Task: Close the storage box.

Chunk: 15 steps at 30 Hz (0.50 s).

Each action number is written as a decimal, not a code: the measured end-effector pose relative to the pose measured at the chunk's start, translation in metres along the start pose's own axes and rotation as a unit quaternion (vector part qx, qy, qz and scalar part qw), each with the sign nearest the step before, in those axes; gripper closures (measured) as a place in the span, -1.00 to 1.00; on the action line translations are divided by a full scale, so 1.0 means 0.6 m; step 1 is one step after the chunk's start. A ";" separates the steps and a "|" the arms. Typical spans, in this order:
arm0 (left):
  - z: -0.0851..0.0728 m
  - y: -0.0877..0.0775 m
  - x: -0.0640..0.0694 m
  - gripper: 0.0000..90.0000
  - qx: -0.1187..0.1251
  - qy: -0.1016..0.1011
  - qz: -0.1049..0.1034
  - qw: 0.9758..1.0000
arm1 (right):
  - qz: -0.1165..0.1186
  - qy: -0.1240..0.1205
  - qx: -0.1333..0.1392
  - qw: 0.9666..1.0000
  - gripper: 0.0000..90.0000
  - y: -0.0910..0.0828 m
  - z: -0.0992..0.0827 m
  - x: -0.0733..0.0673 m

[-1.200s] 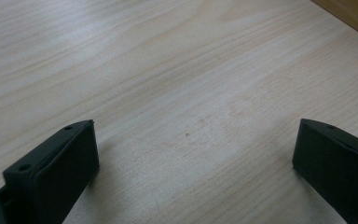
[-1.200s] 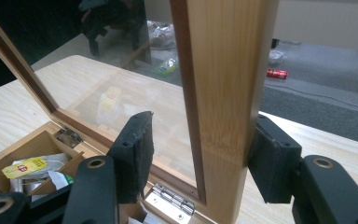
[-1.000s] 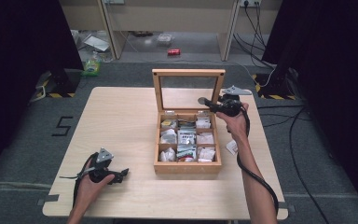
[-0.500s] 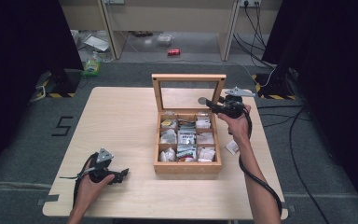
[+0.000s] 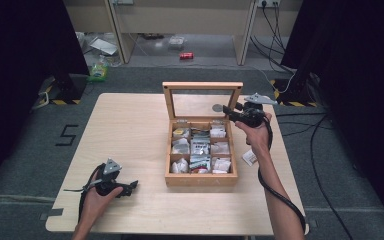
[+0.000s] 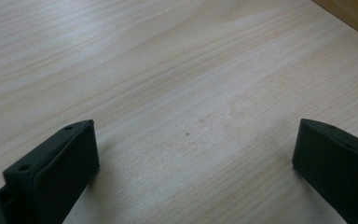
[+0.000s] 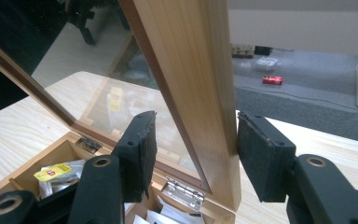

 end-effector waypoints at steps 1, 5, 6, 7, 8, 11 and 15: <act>0.000 0.000 0.000 -1.00 0.000 0.000 0.000 1.000 | -0.001 -0.003 -0.001 1.000 0.08 -0.001 -0.001 -0.001; 0.000 0.000 0.000 -1.00 0.000 0.000 0.000 1.000 | 0.000 -0.006 0.000 1.000 0.06 -0.008 -0.003 -0.005; 0.000 0.000 0.000 -1.00 0.000 0.000 0.000 1.000 | -0.001 -0.008 -0.003 1.000 0.06 -0.010 -0.004 -0.005; 0.000 0.000 0.000 -1.00 0.000 0.000 0.000 1.000 | 0.000 -0.005 -0.003 1.000 0.07 -0.013 -0.004 -0.006; 0.000 0.000 0.000 -1.00 0.000 0.000 0.000 1.000 | 0.001 -0.003 0.000 1.000 0.08 -0.016 -0.004 -0.006; 0.000 0.000 0.000 -1.00 0.000 0.000 0.000 1.000 | 0.005 -0.004 0.004 1.000 0.09 -0.026 -0.002 -0.006; 0.000 0.000 0.000 -1.00 0.000 0.000 0.000 1.000 | 0.009 -0.012 0.000 1.000 0.08 -0.036 0.000 -0.009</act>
Point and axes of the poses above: each handheld gripper's, and its own axes: y roughly forward along the jaws, z roughly out of its top, x roughly to its right, the point moved 1 cm from there along y, roughly forward along the jaws, and after that the axes turned 8 degrees about -y, right-handed, at the moved point
